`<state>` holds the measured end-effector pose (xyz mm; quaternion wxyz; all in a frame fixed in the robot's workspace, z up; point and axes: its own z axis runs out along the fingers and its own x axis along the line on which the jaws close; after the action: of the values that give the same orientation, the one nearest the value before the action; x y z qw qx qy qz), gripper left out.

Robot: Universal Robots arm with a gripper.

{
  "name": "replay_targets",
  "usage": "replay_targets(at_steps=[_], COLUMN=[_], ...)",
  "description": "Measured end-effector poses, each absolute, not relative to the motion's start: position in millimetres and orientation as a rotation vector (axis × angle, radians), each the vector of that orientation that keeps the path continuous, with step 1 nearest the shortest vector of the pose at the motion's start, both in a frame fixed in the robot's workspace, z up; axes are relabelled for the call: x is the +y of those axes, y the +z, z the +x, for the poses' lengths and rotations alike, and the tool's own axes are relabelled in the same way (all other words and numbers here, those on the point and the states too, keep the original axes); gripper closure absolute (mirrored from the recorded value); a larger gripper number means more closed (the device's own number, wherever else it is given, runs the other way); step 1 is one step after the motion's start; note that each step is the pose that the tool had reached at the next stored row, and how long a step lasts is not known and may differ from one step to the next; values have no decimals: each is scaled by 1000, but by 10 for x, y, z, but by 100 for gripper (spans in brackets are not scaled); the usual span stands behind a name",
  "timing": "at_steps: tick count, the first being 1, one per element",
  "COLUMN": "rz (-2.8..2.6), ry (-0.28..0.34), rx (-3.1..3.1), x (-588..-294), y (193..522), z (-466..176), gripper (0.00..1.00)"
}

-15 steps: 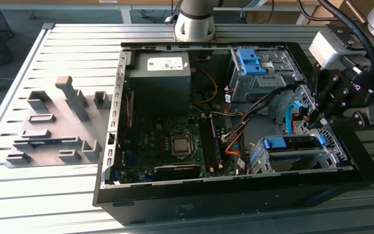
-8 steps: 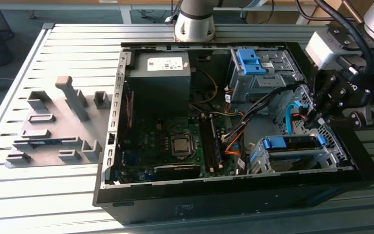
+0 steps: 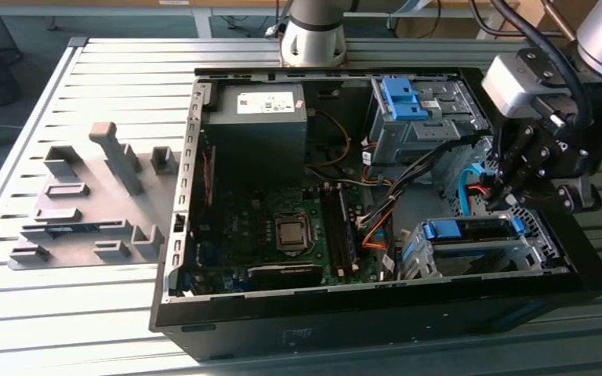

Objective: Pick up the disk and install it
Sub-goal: 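Insert the first disk wire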

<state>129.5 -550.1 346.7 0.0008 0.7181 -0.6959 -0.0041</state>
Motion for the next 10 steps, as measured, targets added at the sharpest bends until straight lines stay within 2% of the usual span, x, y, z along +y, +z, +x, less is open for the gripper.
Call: replay_targets(at_steps=[7,9,10], rz=[2231,2236,2248], ry=[-5,6,34], rx=[-2217,-2222,-2234], x=[-5505,-5507,-5517], y=[3450,3449,3440], z=[1276,1264,1237], gripper=[84,84,84])
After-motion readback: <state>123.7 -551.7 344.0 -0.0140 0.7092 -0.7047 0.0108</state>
